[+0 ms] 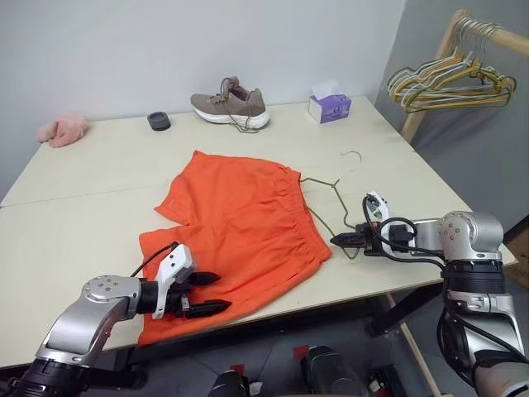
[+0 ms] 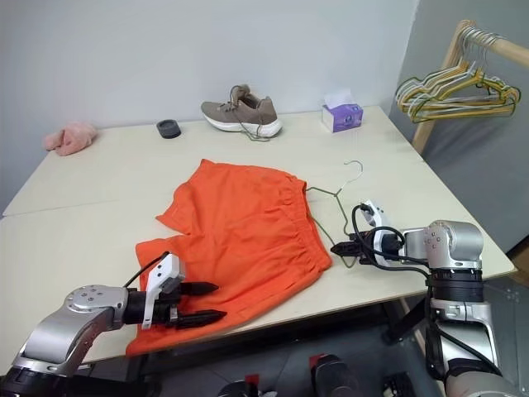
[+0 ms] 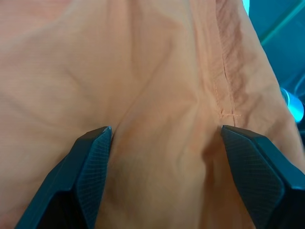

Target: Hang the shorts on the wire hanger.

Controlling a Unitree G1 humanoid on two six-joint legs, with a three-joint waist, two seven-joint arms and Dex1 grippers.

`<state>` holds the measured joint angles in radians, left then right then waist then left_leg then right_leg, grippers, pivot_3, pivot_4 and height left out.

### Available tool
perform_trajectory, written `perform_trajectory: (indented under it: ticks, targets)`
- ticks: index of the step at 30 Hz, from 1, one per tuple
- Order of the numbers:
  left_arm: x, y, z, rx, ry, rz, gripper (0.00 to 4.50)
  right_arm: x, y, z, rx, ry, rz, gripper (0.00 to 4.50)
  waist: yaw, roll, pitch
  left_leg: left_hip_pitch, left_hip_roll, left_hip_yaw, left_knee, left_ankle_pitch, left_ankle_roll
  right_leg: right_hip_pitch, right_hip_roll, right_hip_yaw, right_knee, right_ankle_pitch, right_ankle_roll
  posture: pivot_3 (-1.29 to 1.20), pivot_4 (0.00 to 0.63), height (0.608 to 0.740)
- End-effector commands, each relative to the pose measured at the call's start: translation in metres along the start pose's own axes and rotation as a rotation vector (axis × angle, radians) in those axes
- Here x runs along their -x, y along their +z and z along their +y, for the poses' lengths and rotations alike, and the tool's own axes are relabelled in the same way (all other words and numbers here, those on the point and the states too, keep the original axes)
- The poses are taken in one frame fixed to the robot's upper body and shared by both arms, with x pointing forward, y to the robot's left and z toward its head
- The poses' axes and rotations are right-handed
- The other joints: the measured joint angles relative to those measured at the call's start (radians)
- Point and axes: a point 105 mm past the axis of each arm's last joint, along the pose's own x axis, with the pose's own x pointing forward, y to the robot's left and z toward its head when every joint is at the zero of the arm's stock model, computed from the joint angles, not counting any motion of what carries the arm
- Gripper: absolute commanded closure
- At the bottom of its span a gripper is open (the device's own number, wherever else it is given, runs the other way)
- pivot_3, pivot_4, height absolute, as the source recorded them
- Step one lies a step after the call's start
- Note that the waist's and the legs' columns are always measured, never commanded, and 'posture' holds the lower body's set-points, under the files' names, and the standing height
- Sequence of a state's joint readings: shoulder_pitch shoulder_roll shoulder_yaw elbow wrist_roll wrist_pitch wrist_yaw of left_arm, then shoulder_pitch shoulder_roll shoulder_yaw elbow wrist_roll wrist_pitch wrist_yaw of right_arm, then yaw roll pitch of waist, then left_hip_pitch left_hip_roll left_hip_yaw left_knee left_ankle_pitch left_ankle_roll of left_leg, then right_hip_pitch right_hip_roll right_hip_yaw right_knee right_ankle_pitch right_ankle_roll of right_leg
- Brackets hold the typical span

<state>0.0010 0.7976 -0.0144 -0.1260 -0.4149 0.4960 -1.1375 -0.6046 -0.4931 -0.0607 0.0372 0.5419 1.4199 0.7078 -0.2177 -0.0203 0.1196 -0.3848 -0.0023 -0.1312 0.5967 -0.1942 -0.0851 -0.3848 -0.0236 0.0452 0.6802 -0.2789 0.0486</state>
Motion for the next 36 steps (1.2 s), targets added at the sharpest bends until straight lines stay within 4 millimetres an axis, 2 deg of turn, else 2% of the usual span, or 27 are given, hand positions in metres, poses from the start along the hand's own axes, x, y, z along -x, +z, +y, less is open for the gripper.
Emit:
perform_trajectory:
  ticks: [1, 3, 5, 10, 12, 13, 16, 18, 21, 24, 28, 33, 36]
  targets:
    - [-0.001, 0.012, 0.008, -0.001, 0.05, -0.058, 0.66, -0.001, 0.02, 0.026, 0.425, 0.003, -0.103, 4.5, 0.003, 0.0, 0.0, 0.0, 0.0, 0.0, 0.0, 0.0, 0.0, 0.0, 0.0, 0.0, 0.0, 0.0, 0.0, -0.18, 0.051, 0.74]
    - [0.001, 0.019, 0.013, 0.005, 0.085, -0.097, 0.66, -0.003, 0.023, 0.032, 0.554, -0.006, -0.122, 4.5, 0.002, 0.0, 0.0, 0.0, 0.0, 0.0, 0.0, 0.0, 0.0, 0.0, 0.0, 0.0, 0.0, 0.0, 0.0, -0.18, 0.049, 0.74]
    - [0.005, 0.028, 0.019, 0.012, 0.112, -0.131, 0.66, -0.004, 0.023, 0.034, 0.61, -0.004, -0.127, 4.5, -0.001, 0.0, 0.0, 0.0, 0.001, 0.0, 0.0, 0.0, 0.0, 0.0, 0.0, 0.0, 0.0, 0.0, 0.0, -0.18, 0.049, 0.74]
    - [0.021, 0.066, 0.036, -0.062, 0.192, -0.236, 0.66, -0.007, 0.02, 0.04, 0.707, 0.009, -0.115, 4.5, 0.001, 0.0, 0.0, 0.0, 0.001, 0.0, 0.0, 0.0, 0.0, 0.0, 0.001, -0.001, 0.0, 0.0, 0.001, -0.18, 0.047, 0.74]
    - [0.026, 0.077, 0.039, -0.072, 0.203, -0.26, 0.31, -0.008, 0.02, 0.041, 0.714, 0.013, -0.118, 4.5, 0.003, 0.0, 0.0, 0.0, 0.001, 0.0, 0.0, 0.0, 0.0, 0.0, 0.0, 0.0, 0.0, 0.0, 0.0, -0.18, 0.046, 0.74]
    - [0.032, 0.087, 0.039, -0.086, 0.198, -0.281, 0.11, -0.008, 0.021, 0.041, 0.735, 0.008, -0.115, 4.5, 0.003, 0.0, 0.0, 0.0, 0.0, 0.0, 0.0, 0.0, 0.0, 0.0, 0.0, 0.0, 0.0, 0.0, 0.0, -0.18, 0.046, 0.74]
    - [0.063, 0.125, 0.046, -0.216, 0.216, -0.29, 0.05, -0.011, 0.019, 0.04, 0.819, -0.014, -0.089, 4.5, 0.003, -0.002, 0.0, -0.001, 0.001, -0.001, 0.0, 0.0, 0.0, -0.001, 0.001, -0.001, 0.0, 0.0, 0.0, -0.18, 0.045, 0.74]
    - [0.078, 0.134, 0.062, -0.306, 0.292, -0.238, 0.05, -0.012, 0.017, 0.039, 0.887, -0.028, -0.073, 4.5, 0.002, -0.001, 0.0, -0.003, 0.001, -0.001, 0.0, 0.0, 0.0, -0.003, 0.002, -0.002, 0.0, 0.0, 0.0, -0.17, 0.044, 0.74]
    - [0.088, 0.14, 0.079, -0.369, 0.357, -0.19, 0.05, -0.014, 0.016, 0.04, 0.95, -0.029, -0.064, 4.5, -0.001, 0.001, -0.002, -0.001, 0.001, 0.0, 0.0, 0.0, 0.0, -0.002, 0.001, 0.0, 0.0, 0.0, 0.0, -0.18, 0.043, 0.74]
    - [0.088, 0.14, 0.085, -0.448, 0.348, -0.12, 0.05, -0.015, 0.016, 0.042, 0.999, -0.031, -0.06, 4.5, -0.001, 0.001, -0.002, -0.002, 0.001, 0.0, 0.0, 0.0, 0.0, -0.002, 0.001, 0.0, 0.0, 0.0, 0.0, -0.18, 0.043, 0.74]
    - [0.078, 0.138, 0.086, -0.545, 0.277, -0.026, 0.05, -0.014, 0.015, 0.044, 1.059, -0.036, -0.053, 4.5, 0.0, 0.001, -0.002, -0.003, 0.001, -0.001, 0.0, 0.0, 0.0, -0.003, 0.001, -0.001, 0.0, 0.0, 0.0, -0.19, 0.044, 0.74]
    - [0.054, 0.154, 0.084, -0.658, 0.21, -0.025, 0.05, -0.014, 0.013, 0.047, 1.18, -0.049, -0.031, 4.5, 0.003, 0.001, -0.002, -0.004, 0.001, -0.001, 0.0, 0.0, 0.0, -0.003, 0.001, -0.001, 0.0, 0.0, 0.0, -0.2, 0.043, 0.74]
    - [0.04, 0.148, 0.08, -0.69, 0.153, 0.005, 0.05, -0.014, 0.013, 0.049, 1.211, -0.044, -0.03, 4.5, -0.002, 0.001, -0.002, -0.004, 0.001, -0.001, 0.0, 0.0, 0.0, -0.003, 0.001, -0.001, 0.0, 0.0, 0.001, -0.21, 0.042, 0.74]
